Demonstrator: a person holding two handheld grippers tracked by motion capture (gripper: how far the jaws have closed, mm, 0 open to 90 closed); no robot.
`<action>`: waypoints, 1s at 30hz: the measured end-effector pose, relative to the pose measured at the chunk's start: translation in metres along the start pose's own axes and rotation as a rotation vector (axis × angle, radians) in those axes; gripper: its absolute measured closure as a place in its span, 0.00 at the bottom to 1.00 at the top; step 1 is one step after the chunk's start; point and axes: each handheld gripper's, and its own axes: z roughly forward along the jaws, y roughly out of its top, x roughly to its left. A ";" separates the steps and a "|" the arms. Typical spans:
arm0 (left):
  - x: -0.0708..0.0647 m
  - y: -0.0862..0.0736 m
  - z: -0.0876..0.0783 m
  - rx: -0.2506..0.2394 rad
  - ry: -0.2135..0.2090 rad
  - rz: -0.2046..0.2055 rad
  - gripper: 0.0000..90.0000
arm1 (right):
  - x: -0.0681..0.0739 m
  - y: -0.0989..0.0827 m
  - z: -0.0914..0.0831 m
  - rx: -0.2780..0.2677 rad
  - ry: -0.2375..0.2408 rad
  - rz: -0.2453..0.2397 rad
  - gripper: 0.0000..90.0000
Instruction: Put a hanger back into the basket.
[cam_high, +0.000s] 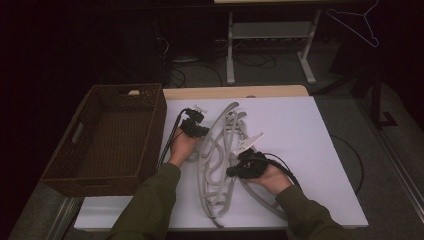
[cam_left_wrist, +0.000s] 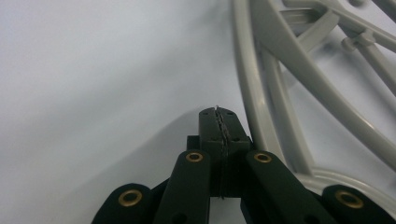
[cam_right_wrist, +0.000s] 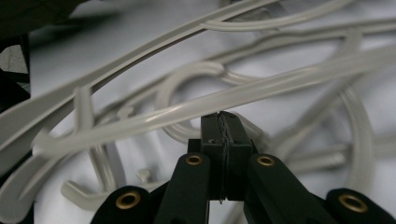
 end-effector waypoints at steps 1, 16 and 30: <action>0.000 0.001 0.000 0.005 0.004 0.012 1.00 | 0.002 0.002 0.002 0.004 -0.004 -0.014 0.99; 0.012 -0.009 -0.049 -0.082 0.067 -0.062 0.62 | -0.002 0.001 -0.017 -0.069 -0.066 0.014 0.71; -0.030 -0.076 -0.097 -0.084 -0.051 -0.065 0.40 | -0.023 -0.029 -0.066 -0.237 -0.229 0.100 0.17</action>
